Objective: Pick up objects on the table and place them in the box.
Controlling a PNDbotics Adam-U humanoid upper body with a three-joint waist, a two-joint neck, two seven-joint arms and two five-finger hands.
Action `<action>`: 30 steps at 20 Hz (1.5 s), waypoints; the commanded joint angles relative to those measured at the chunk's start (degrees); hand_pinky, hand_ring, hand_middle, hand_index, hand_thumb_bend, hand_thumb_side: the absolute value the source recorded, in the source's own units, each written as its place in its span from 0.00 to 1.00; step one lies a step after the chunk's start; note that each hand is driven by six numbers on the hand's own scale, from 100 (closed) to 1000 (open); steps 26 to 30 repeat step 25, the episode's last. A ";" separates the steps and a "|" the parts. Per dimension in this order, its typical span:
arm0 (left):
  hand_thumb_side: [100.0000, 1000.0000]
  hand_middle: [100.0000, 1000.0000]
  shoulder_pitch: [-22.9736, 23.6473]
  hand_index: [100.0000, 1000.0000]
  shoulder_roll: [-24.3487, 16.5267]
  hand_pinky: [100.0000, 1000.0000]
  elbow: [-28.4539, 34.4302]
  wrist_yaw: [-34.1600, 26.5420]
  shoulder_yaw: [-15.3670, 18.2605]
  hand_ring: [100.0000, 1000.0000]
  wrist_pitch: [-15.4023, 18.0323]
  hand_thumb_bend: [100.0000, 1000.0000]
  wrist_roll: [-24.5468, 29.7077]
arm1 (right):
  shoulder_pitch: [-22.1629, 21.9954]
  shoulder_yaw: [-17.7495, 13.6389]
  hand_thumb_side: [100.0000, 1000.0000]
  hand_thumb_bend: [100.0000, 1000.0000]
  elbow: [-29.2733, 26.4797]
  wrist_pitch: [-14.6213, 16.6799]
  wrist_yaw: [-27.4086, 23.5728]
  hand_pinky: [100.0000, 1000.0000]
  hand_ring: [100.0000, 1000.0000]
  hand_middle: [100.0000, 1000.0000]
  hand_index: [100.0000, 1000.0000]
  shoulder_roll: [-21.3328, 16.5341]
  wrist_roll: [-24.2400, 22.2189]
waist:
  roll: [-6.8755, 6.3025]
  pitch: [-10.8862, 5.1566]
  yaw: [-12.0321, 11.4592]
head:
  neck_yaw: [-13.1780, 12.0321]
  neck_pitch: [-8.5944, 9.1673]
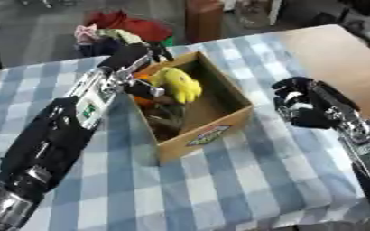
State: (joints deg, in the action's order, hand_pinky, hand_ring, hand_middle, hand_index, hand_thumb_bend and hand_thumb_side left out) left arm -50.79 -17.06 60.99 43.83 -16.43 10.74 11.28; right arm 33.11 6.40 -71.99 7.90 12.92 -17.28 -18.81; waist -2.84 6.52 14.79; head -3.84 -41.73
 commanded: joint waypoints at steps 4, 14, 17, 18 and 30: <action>0.41 0.84 0.21 0.84 -1.36 0.75 7.25 -1.93 1.36 0.77 -3.05 0.53 -4.59 | 1.00 -0.36 0.07 0.00 -0.72 0.07 -0.33 0.53 0.76 0.42 0.73 -0.47 -0.02 | 0.35 -0.81 -0.56 | 0.23 0.70; 0.00 0.50 7.11 0.62 -4.43 0.66 25.59 -18.65 3.40 0.54 -12.40 0.00 -17.44 | 0.58 -0.88 0.07 0.00 -0.75 0.03 -0.30 0.53 0.76 0.43 0.73 -0.97 0.53 | 0.51 -0.91 -2.44 | 1.06 0.53; 0.03 0.51 10.59 0.61 -5.62 0.66 30.31 -24.75 5.52 0.54 -14.04 0.00 -20.63 | 0.38 -1.10 0.07 0.00 -0.77 0.05 -0.35 0.53 0.76 0.43 0.73 -1.20 0.80 | 0.64 -1.11 -3.17 | 1.50 0.40; 0.03 0.51 11.99 0.61 -5.95 0.66 31.64 -26.36 6.39 0.55 -14.24 0.00 -21.45 | 0.32 -1.22 0.07 0.00 -0.79 0.06 -0.37 0.53 0.76 0.43 0.73 -1.30 0.96 | 0.68 -1.18 -3.45 | 1.62 0.28; 0.04 0.55 22.34 0.62 -6.40 0.67 36.71 -32.62 11.67 0.57 -13.61 0.00 -24.21 | -0.21 -2.42 0.07 0.00 -1.55 0.03 -1.02 0.53 0.76 0.43 0.74 -2.12 2.55 | 0.85 -1.07 -5.31 | 1.13 0.39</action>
